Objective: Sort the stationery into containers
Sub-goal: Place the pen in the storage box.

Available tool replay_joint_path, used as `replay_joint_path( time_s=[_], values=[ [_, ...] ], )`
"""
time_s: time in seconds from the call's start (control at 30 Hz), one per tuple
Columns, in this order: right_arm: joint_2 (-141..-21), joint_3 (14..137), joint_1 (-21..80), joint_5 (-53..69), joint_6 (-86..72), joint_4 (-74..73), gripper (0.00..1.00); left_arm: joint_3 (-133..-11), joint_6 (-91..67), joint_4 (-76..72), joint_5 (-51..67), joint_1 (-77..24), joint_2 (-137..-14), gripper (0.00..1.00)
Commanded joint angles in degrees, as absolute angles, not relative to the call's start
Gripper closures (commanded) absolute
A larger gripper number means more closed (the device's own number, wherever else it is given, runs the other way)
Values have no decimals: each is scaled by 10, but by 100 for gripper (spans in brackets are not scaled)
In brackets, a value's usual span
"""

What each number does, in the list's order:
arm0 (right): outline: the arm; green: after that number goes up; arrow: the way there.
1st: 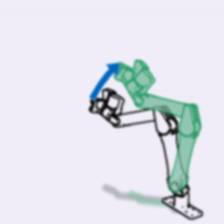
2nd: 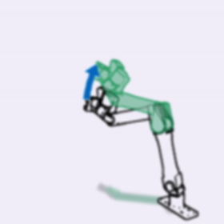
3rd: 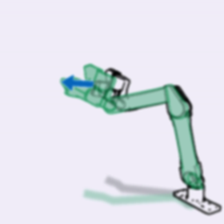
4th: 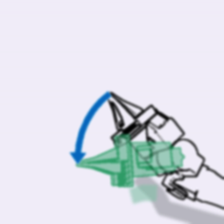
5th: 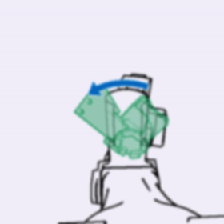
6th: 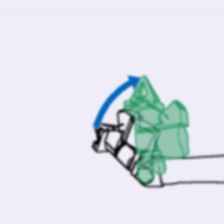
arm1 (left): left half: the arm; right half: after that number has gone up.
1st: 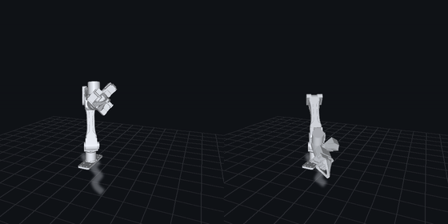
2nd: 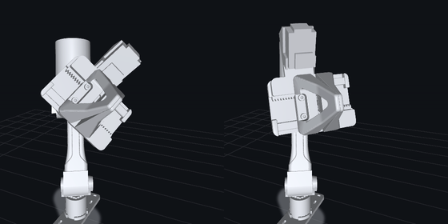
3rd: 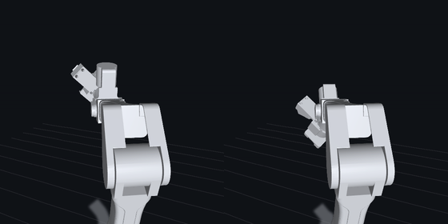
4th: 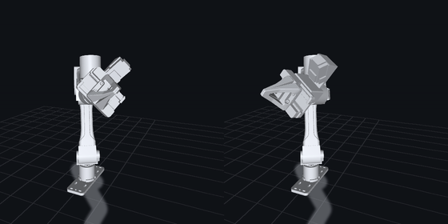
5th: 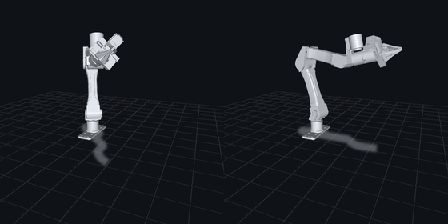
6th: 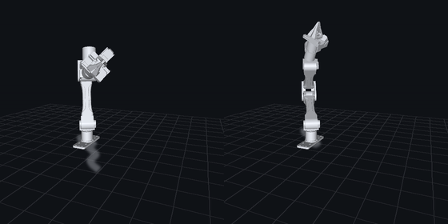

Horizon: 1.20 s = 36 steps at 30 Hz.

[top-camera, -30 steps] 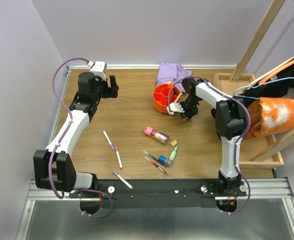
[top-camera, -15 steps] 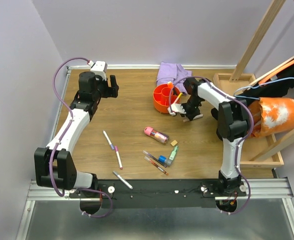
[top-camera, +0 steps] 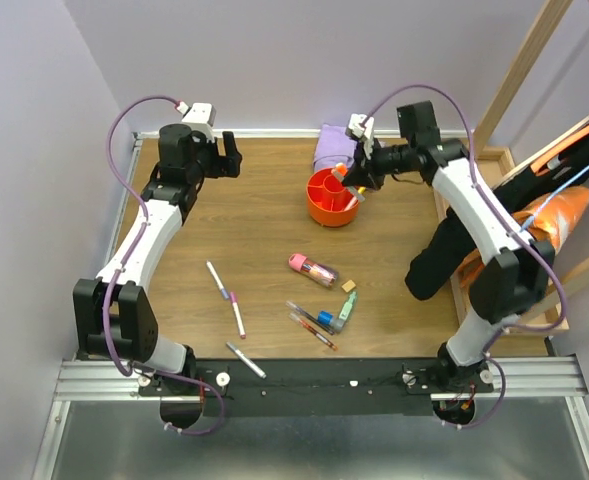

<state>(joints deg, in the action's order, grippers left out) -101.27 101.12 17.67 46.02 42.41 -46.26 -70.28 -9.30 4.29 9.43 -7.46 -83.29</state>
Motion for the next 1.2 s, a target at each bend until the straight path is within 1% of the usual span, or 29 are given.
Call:
replay_joint_path(
  time_s=[0.0,0.03,0.17,0.2,0.37,0.67,0.83,1.17],
  values=[
    [-942,793,176,470,73,29,99,-736,-98,78,75,-71,-860,5],
    [-943,781,176,445,55,55,99,-745,-98,83,71,-71,-863,3],
    [-950,732,176,409,37,154,99,-761,-85,109,75,-71,-865,1],
    [-954,716,176,402,35,170,99,-764,-85,112,75,-71,-865,1],
    [-971,713,177,374,40,210,100,-766,-79,120,76,-71,-864,1],
    [-971,679,176,330,93,208,100,-763,-82,117,73,-72,-865,1],
    [-971,663,175,288,91,200,99,-766,-80,120,73,-73,-869,1],
    [-998,632,175,247,63,221,100,-767,-82,122,77,-73,-877,1]
  ],
)
